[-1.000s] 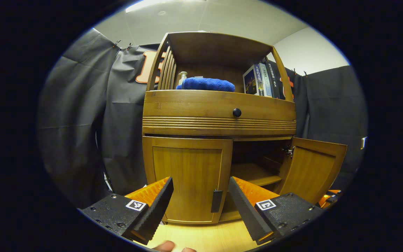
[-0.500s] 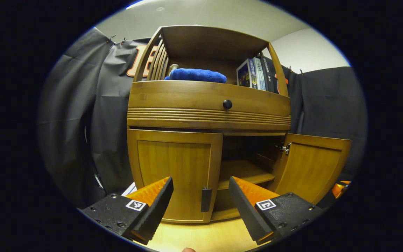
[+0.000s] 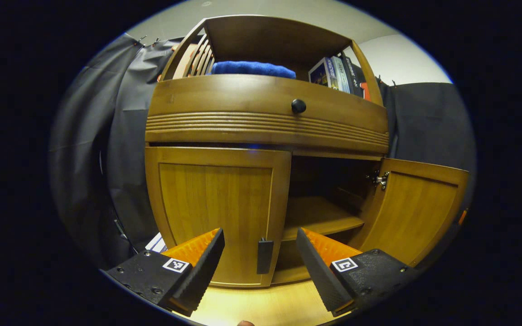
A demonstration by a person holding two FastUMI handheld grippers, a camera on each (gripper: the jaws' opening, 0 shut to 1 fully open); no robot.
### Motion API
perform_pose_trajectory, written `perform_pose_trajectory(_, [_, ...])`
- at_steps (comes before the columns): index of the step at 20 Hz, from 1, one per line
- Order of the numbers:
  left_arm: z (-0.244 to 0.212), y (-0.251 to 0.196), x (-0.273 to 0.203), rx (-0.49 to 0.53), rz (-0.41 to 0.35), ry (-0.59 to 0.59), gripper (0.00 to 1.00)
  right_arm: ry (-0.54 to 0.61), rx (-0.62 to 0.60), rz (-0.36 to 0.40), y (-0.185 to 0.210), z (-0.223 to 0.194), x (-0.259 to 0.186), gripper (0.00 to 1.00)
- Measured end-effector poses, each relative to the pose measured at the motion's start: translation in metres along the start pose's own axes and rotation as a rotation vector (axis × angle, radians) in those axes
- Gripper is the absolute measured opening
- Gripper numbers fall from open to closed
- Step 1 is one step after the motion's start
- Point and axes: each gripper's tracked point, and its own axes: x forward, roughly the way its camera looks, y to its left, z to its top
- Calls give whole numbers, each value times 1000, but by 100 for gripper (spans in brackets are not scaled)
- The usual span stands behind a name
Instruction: Open the right door of the double-door shoe cabinet with the right hand, and open the left door with the left hand.
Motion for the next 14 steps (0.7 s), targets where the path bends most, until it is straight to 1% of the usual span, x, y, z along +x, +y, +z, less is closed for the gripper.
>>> perform_pose_trajectory(1, [-4,0,7,-2,0,9,97,-8,0,6,1,2,0,24])
perform_pose_trajectory(2, [-10,-1,13,-2,-1,20,97,-13,1,10,3,3,0,27])
perform_pose_trajectory(3, [-15,0,20,-2,0,30,99,-15,0,13,5,3,0,24])
perform_pose_trajectory(7, [-34,0,51,9,4,64,97,-19,-13,20,10,3,1,24])
perform_pose_trajectory(8, [-39,-1,57,9,4,71,94,-21,-14,23,12,4,2,24])
perform_pose_trajectory(9, [-44,-3,63,7,2,76,96,-25,-15,26,14,5,4,24])
perform_pose_trajectory(10, [-50,-2,68,7,0,83,95,-31,-18,26,16,8,5,24])
perform_pose_trajectory(11, [-54,-2,76,9,-1,90,96,-36,-22,29,17,9,5,24])
perform_pose_trajectory(12, [-61,-2,81,12,2,101,91,-41,-28,30,20,11,7,24])
perform_pose_trajectory(14, [-71,-3,93,13,9,116,91,-49,-50,29,23,13,11,24])
